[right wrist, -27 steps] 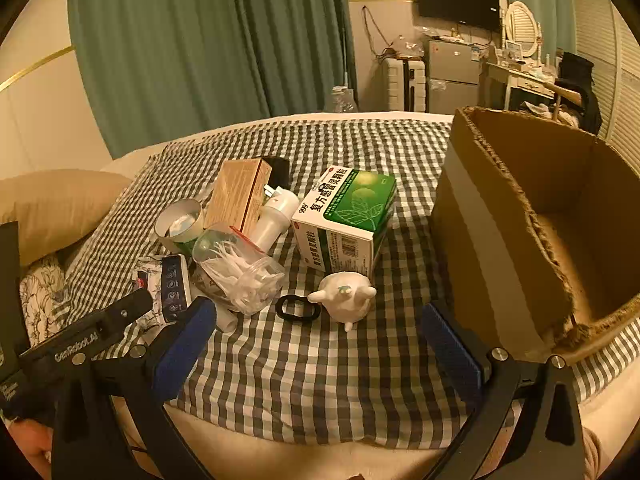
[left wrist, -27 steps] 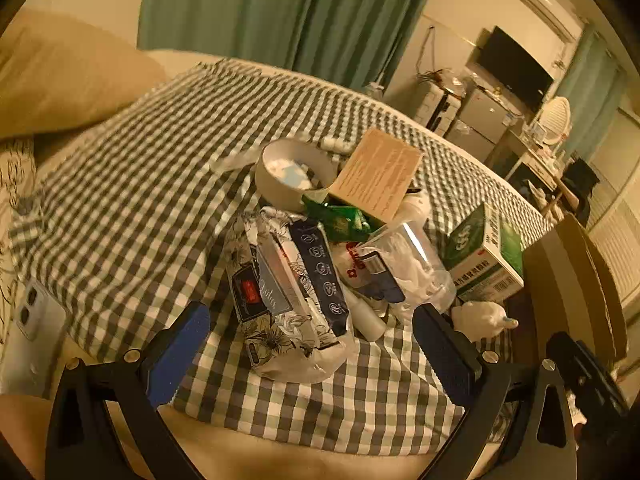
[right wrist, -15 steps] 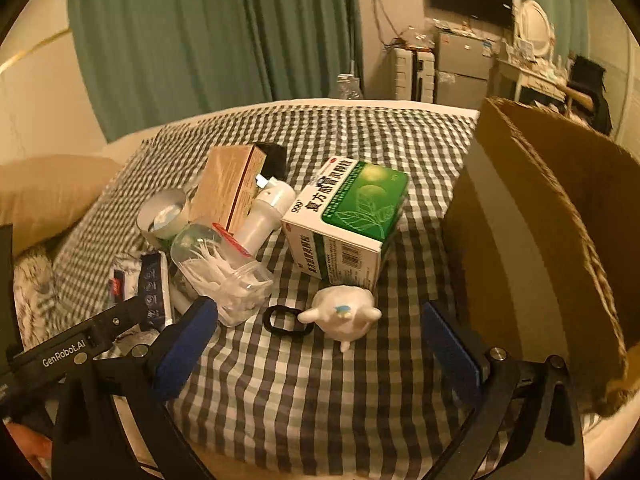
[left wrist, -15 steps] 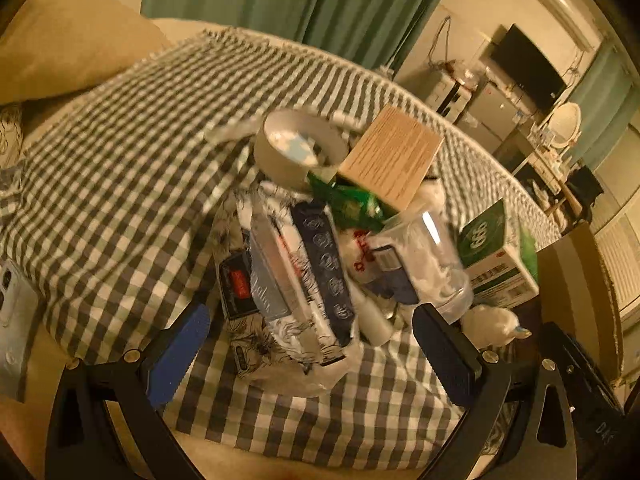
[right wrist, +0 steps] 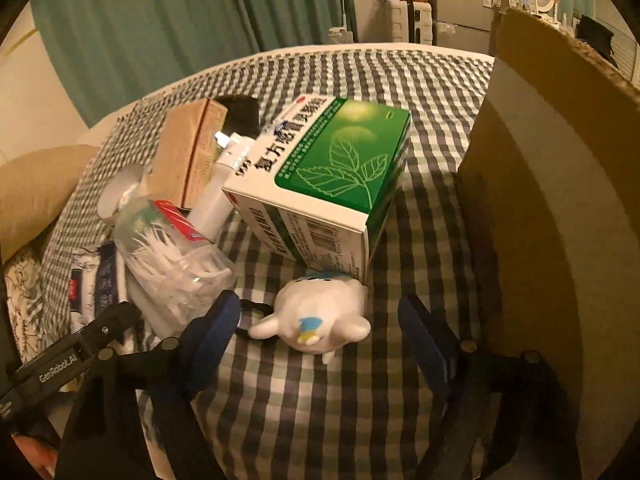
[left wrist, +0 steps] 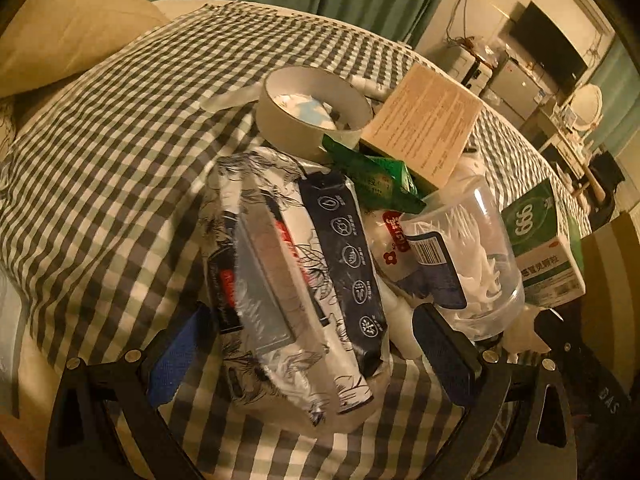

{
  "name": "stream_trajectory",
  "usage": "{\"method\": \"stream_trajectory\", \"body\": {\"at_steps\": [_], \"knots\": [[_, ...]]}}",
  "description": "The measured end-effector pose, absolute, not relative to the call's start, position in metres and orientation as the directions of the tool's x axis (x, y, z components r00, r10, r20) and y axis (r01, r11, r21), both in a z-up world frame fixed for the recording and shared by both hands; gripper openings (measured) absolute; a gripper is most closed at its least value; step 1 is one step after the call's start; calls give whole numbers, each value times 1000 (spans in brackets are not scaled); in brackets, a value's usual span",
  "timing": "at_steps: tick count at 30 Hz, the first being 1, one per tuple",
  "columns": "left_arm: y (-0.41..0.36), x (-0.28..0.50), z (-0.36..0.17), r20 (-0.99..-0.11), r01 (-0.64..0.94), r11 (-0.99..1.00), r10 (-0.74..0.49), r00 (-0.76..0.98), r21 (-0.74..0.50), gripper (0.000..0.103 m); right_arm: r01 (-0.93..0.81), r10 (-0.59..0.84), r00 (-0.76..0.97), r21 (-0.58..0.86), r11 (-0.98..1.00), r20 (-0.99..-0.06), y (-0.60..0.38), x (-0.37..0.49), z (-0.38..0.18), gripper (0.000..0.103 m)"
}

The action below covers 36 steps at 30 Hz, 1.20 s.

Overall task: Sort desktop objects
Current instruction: 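Grasp the foil snack bag with left tool while right tool grasps white figurine, then carry bag and figurine into the cardboard box and open both tools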

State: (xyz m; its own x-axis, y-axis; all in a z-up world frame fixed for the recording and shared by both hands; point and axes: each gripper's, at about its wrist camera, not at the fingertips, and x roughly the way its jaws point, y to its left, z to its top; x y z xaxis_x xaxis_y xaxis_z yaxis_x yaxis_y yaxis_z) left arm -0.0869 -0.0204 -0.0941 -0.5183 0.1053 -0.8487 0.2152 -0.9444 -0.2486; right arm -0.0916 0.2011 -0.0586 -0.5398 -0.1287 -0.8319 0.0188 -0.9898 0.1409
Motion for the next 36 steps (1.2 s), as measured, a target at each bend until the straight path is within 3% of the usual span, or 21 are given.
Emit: {"method": "stream_trajectory", "body": {"at_steps": [5, 8, 12, 15, 23, 25, 36], "knots": [[-23, -85, -96, -843, 235, -939, 93, -530, -251, 78, -7, -124, -505, 148, -989, -854, 204, -97, -68, 68], [-23, -83, -95, -840, 241, -936, 93, -534, -257, 66, 3, -129, -500, 147, -989, -856, 202, -97, -69, 53], [-29, -78, -92, -821, 256, -921, 107, -560, -295, 50, 21, -110, -507, 115, -993, -855, 197, -93, -67, 53], [-35, -75, -87, -801, 255, -911, 121, -586, -324, 44, 10, -104, -511, 115, -993, -853, 196, -91, -66, 53], [-36, -67, -73, -760, 222, -920, 113, -639, -324, 42, 19, -96, -539, 102, -995, -837, 191, -82, -57, 52], [-36, -65, -71, -756, 208, -916, 137, -641, -342, 42, 34, -102, -544, 100, -994, -833, 187, -77, -55, 45], [-20, -50, -51, -699, 118, -936, 159, -697, -331, 42, 82, -167, -581, 148, -986, -797, 186, -56, -41, 44]]}}
